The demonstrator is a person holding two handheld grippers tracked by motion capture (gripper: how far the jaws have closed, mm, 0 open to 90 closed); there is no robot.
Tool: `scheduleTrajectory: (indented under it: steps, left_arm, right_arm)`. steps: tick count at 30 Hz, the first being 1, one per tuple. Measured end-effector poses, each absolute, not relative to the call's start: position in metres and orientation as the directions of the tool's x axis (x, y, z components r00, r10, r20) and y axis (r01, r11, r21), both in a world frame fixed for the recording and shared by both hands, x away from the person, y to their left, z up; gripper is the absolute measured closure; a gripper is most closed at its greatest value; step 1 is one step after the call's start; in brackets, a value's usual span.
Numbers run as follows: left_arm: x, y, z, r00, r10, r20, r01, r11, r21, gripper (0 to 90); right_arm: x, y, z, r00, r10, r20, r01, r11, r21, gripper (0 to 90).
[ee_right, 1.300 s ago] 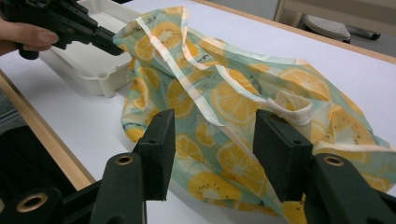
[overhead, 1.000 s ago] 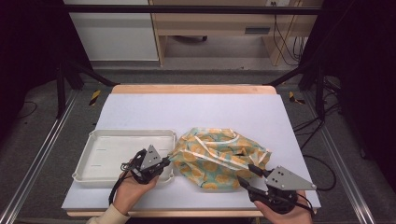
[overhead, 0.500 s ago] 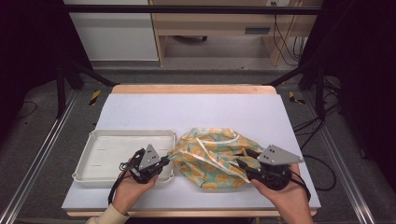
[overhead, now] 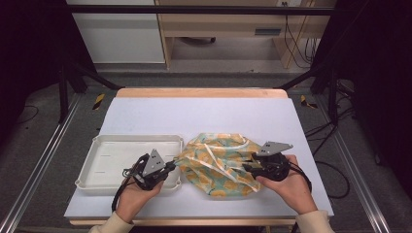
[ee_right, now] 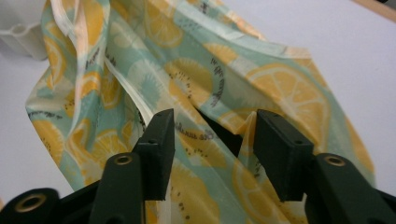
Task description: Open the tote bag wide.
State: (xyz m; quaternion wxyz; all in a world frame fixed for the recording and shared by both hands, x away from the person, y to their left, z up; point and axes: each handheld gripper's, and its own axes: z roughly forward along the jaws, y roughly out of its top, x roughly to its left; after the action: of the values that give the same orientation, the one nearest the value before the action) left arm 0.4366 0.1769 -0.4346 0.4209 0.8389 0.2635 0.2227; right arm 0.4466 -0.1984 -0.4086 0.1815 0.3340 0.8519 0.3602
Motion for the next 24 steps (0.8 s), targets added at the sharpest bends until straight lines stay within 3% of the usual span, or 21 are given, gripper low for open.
scheduleTrajectory:
  steps: [6, 14, 22, 24]
  left_arm:
    - [0.435, 0.176, -0.432, 0.762, 0.629, 0.151, 0.246, -0.498, 0.832, 88.9]
    - [0.435, 0.18, -0.426, 0.764, 0.635, 0.115, 0.254, -0.459, 0.851, 88.9]
    - [0.435, 0.182, -0.422, 0.764, 0.638, 0.098, 0.256, -0.438, 0.862, 88.9]
    - [0.435, 0.182, -0.422, 0.765, 0.637, 0.094, 0.257, -0.436, 0.863, 88.9]
  right_arm:
    - [0.447, -0.194, -0.418, -0.723, 0.685, -0.093, 0.442, 0.561, 0.7, 45.7]
    - [0.441, -0.194, -0.424, -0.735, 0.67, -0.107, 0.434, 0.586, 0.685, 53.8]
    - [0.434, -0.198, -0.423, -0.752, 0.647, -0.123, 0.408, 0.604, 0.685, 85.7]
    - [0.432, -0.199, -0.422, -0.755, 0.644, -0.125, 0.4, 0.603, 0.69, 90.0]
